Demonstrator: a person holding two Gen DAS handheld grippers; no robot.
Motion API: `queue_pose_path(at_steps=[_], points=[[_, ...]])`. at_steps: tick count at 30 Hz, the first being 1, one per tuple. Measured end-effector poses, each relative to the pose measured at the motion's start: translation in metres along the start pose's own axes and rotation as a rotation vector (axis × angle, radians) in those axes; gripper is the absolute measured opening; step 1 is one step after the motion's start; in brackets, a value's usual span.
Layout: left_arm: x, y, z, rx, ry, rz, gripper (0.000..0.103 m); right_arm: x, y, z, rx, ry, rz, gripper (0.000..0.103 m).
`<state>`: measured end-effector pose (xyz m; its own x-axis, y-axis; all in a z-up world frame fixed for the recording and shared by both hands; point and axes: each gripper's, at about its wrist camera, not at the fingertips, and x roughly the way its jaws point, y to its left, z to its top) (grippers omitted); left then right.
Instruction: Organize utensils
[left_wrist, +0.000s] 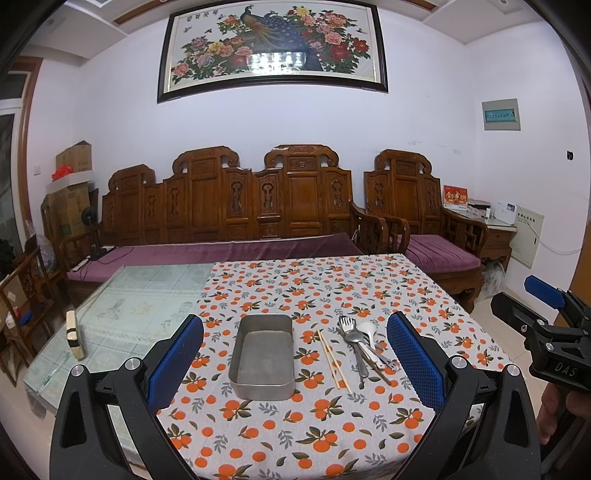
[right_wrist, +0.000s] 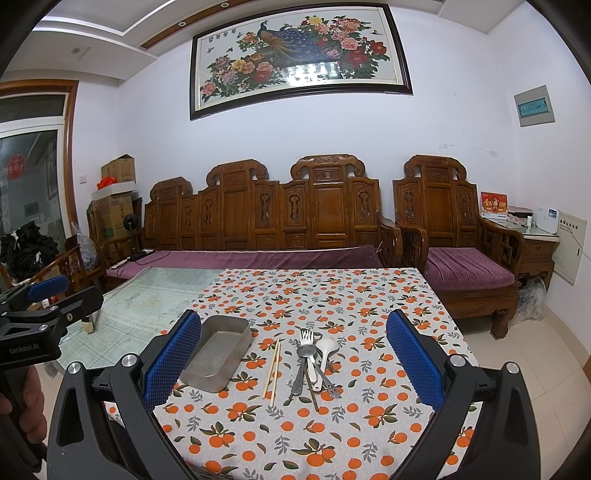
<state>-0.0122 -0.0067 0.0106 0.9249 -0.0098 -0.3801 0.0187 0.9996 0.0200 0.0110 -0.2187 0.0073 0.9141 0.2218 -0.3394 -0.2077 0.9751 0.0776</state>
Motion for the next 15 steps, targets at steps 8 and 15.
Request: queue_pose_path(at_steps=[8, 15], points=[[0.014, 0.001, -0.002, -0.010, 0.036, -0.009, 0.096, 0.003, 0.002, 0.005, 0.002, 0.015, -0.004, 0.100], [0.056, 0.009, -0.025, -0.011, 0.105, -0.011, 0.096, 0.034, -0.016, -0.019, 0.000, 0.067, 0.007, 0.099]])
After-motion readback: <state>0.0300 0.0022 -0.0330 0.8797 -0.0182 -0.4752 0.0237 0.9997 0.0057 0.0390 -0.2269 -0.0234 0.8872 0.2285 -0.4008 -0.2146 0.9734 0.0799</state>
